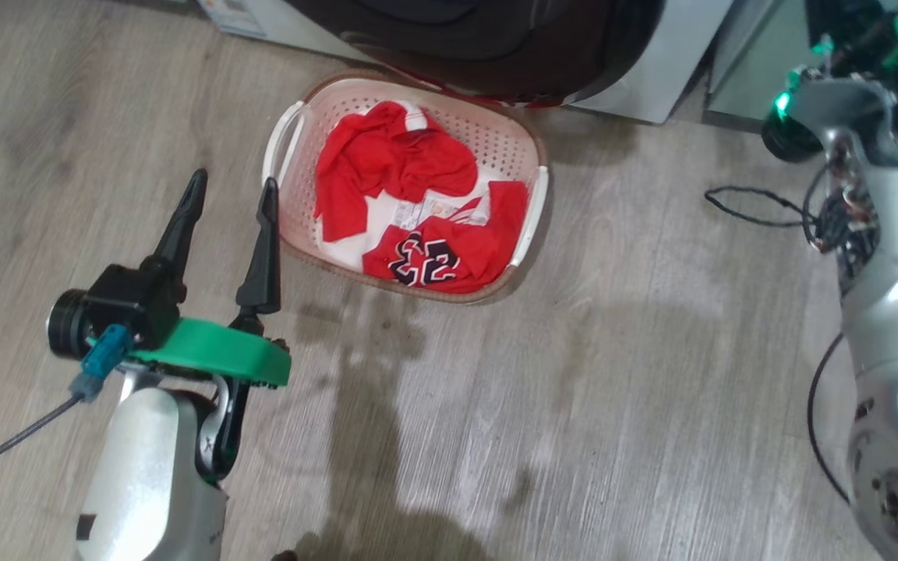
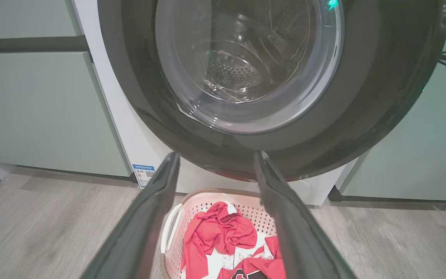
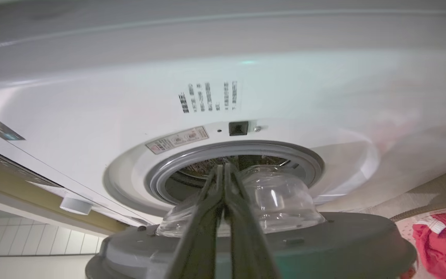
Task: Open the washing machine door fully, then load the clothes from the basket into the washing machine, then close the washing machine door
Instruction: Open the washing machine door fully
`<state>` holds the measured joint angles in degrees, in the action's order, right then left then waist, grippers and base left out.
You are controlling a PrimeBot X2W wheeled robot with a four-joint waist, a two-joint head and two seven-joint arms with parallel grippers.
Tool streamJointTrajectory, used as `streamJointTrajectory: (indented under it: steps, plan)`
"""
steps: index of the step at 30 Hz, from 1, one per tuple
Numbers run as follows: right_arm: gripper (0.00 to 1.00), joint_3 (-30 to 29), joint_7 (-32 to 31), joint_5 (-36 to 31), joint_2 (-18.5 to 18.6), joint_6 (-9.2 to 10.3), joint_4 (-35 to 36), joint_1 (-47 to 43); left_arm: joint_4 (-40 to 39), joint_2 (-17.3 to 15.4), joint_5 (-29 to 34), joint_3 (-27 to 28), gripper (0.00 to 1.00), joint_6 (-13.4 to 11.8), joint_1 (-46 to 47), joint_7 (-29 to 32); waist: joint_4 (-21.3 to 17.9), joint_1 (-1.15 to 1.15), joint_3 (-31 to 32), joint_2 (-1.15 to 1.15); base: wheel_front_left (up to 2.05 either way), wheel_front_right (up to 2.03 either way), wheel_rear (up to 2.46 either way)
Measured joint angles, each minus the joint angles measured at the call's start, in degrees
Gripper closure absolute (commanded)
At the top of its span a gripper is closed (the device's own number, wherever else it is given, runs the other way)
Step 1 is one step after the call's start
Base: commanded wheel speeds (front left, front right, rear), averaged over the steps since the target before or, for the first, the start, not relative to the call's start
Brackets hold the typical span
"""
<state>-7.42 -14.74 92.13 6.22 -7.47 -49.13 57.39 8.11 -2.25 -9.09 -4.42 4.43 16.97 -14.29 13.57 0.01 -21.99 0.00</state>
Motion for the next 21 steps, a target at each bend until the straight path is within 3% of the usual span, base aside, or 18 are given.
streamJointTrajectory:
  steps: [8, 21]
  plan:
    - [1.00, 5.4, -3.3, -2.4, -0.7, 0.00, -4.8, 6.3, -0.2, 0.2, -1.1, -1.2, 0.00, -0.1, 0.6, 0.0, 2.0, 0.00, -0.9, 0.00, 0.00, 0.00, 0.00]
    - [1.00, 9.6, -7.8, -2.4, -1.3, 0.00, -6.2, 6.7, -0.3, 0.2, -1.5, -1.7, 0.00, -1.1, 0.6, 0.0, 2.3, -0.01, -0.7, 0.00, 0.00, 0.00, 0.00]
